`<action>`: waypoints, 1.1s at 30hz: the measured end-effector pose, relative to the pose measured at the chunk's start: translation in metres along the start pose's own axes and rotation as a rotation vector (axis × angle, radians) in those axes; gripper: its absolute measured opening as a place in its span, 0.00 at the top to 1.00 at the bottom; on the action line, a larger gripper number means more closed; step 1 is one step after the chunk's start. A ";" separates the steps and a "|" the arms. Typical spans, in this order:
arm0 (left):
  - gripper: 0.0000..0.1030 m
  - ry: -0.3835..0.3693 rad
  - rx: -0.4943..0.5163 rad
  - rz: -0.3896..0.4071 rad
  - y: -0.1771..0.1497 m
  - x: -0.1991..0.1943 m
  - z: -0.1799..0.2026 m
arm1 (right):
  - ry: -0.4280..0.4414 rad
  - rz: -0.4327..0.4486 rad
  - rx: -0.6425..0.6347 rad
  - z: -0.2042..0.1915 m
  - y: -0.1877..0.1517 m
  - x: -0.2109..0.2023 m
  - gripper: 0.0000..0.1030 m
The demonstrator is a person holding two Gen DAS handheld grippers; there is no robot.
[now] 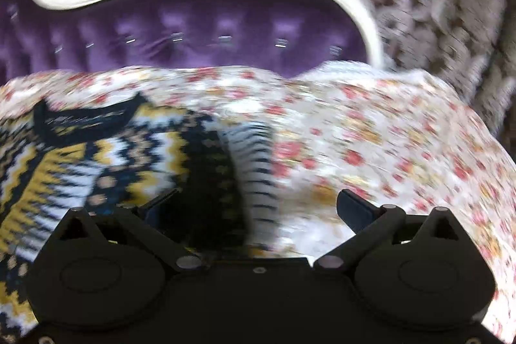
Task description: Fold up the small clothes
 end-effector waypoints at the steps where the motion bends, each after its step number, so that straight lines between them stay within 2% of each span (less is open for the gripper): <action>1: 0.00 0.001 0.001 -0.001 0.000 0.000 0.000 | 0.007 -0.009 0.021 0.008 -0.003 0.001 0.01; 6: 0.00 0.004 0.004 -0.005 0.000 0.000 0.000 | 0.044 0.012 0.112 0.032 -0.009 -0.012 0.01; 12: 0.00 0.000 0.026 -0.030 0.003 -0.003 0.002 | 0.147 0.046 0.181 0.042 -0.015 -0.045 0.01; 17: 0.01 -0.067 0.043 -0.078 0.000 -0.021 0.001 | 0.259 0.054 0.197 0.038 -0.026 -0.077 0.01; 20: 0.01 -0.091 0.041 -0.102 -0.002 -0.042 -0.004 | 0.324 0.044 0.190 0.033 -0.039 -0.096 0.01; 25: 0.01 -0.157 -0.069 -0.072 -0.006 -0.096 -0.017 | 0.409 0.007 0.181 0.027 -0.069 -0.125 0.01; 29: 0.01 -0.195 -0.051 -0.041 -0.018 -0.142 -0.017 | 0.464 -0.033 0.183 0.026 -0.095 -0.146 0.01; 33: 0.01 -0.249 -0.043 -0.036 -0.043 -0.187 -0.014 | 0.497 -0.063 0.183 0.026 -0.119 -0.165 0.01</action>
Point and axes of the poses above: each gripper's, at about its wrist camera, not at the fingertips, and x roughly the way its jaws point, z to its right, y to its top, the point moved 9 cm from there along x, roughly the way its jaws point, and after that the axes turned 2 degrees about -z, right-handed, at the moved point
